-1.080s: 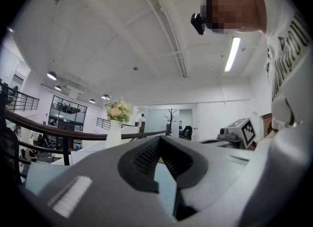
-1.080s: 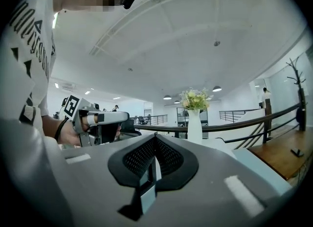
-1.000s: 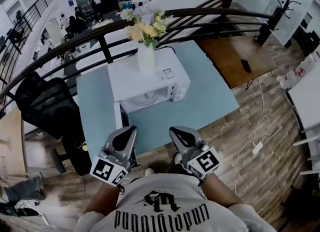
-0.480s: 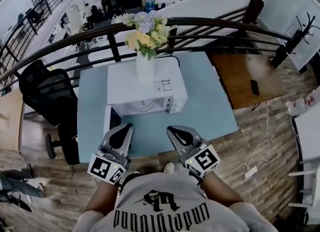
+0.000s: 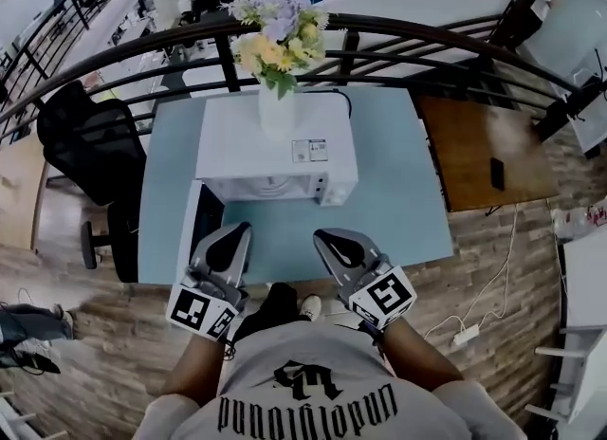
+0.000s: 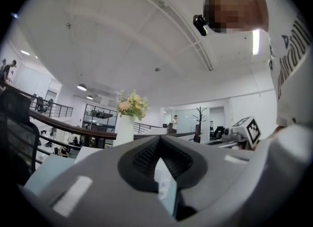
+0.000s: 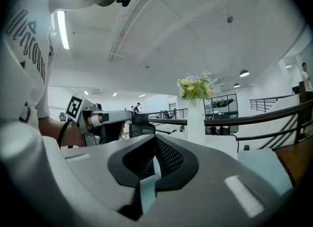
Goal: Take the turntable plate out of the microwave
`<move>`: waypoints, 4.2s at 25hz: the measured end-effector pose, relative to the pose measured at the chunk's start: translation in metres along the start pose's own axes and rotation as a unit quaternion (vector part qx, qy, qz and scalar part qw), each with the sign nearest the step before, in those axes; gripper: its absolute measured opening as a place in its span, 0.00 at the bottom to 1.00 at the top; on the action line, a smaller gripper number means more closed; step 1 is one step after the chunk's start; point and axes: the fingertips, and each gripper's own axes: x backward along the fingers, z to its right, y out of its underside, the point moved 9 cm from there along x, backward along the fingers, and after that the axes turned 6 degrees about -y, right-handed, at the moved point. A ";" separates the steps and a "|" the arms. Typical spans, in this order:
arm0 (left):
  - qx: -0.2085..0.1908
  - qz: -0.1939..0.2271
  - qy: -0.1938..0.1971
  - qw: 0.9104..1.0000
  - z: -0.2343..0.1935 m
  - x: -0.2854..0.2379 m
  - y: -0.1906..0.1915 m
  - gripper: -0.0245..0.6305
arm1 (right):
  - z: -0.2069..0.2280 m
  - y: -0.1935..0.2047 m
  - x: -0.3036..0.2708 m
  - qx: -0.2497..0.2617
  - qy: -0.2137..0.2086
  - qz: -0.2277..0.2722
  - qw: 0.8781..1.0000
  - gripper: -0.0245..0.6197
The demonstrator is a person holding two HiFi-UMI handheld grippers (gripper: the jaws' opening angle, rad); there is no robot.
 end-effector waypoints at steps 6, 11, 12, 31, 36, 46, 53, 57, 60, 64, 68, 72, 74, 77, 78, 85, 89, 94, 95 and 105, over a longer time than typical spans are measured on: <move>0.017 -0.018 -0.026 0.999 -0.015 -0.013 0.031 0.11 | 0.018 0.026 -0.015 -0.036 -0.011 -0.022 0.999 0.04; 0.018 -0.024 -0.043 0.999 -0.031 -0.023 0.053 0.11 | 0.031 0.051 -0.035 -0.059 -0.014 -0.045 0.997 0.04; 0.017 -0.025 -0.046 0.999 -0.035 -0.024 0.058 0.11 | 0.033 0.057 -0.040 -0.062 -0.016 -0.050 0.997 0.04; 0.001 -0.064 -0.051 0.997 -0.087 -0.058 0.164 0.11 | 0.083 0.189 -0.138 -0.261 -0.015 -0.125 0.957 0.14; 0.007 -0.080 -0.060 0.995 -0.094 -0.064 0.187 0.11 | 0.094 0.221 -0.153 -0.361 0.004 -0.116 0.925 0.17; 0.020 -0.078 -0.077 0.994 -0.119 -0.071 0.216 0.11 | 0.110 0.281 -0.184 -0.524 0.058 -0.081 0.846 0.23; 0.032 -0.090 -0.077 0.992 -0.127 -0.081 0.227 0.11 | 0.117 0.320 -0.201 -0.612 0.103 -0.048 0.782 0.27; 0.045 -0.098 -0.075 0.991 -0.130 -0.085 0.229 0.11 | 0.122 0.329 -0.215 -0.638 0.120 -0.030 0.760 0.30; 0.044 -0.095 -0.078 0.991 -0.133 -0.085 0.234 0.11 | 0.126 0.335 -0.221 -0.657 0.140 -0.021 0.741 0.30; 0.050 -0.098 -0.082 0.991 -0.133 -0.085 0.235 0.11 | 0.129 0.341 -0.223 -0.670 0.164 -0.019 0.724 0.32; 0.058 -0.101 -0.084 0.990 -0.134 -0.084 0.241 0.11 | 0.127 0.342 -0.222 -0.662 0.163 -0.008 0.732 0.32; 0.066 -0.110 -0.088 0.988 -0.132 -0.082 0.247 0.11 | 0.126 0.341 -0.221 -0.650 0.156 -0.012 0.744 0.31; 0.076 -0.112 -0.093 0.986 -0.131 -0.080 0.251 0.11 | 0.125 0.340 -0.220 -0.646 0.154 -0.011 0.747 0.28; 0.091 -0.117 -0.097 0.984 -0.130 -0.078 0.258 0.11 | 0.125 0.340 -0.218 -0.644 0.153 -0.008 0.749 0.27; 0.096 -0.119 -0.099 0.983 -0.130 -0.077 0.260 0.11 | 0.125 0.339 -0.217 -0.642 0.150 -0.007 0.752 0.26; 0.142 -0.130 -0.113 0.975 -0.129 -0.070 0.274 0.12 | 0.120 0.334 -0.210 -0.632 0.135 0.002 0.763 0.13; 0.179 -0.131 -0.117 0.968 -0.128 -0.065 0.281 0.12 | 0.121 0.335 -0.203 -0.634 0.132 0.003 0.762 0.12; 0.228 -0.134 -0.119 0.957 -0.121 -0.061 0.289 0.19 | 0.113 0.335 -0.190 -0.638 0.127 0.002 0.759 0.11; 0.243 -0.136 -0.121 0.953 -0.120 -0.060 0.292 0.21 | 0.111 0.335 -0.188 -0.639 0.126 0.002 0.759 0.11; 0.457 -0.140 -0.154 0.865 -0.103 -0.045 0.342 0.45 | 0.094 0.336 -0.164 -0.645 0.116 -0.010 0.756 0.10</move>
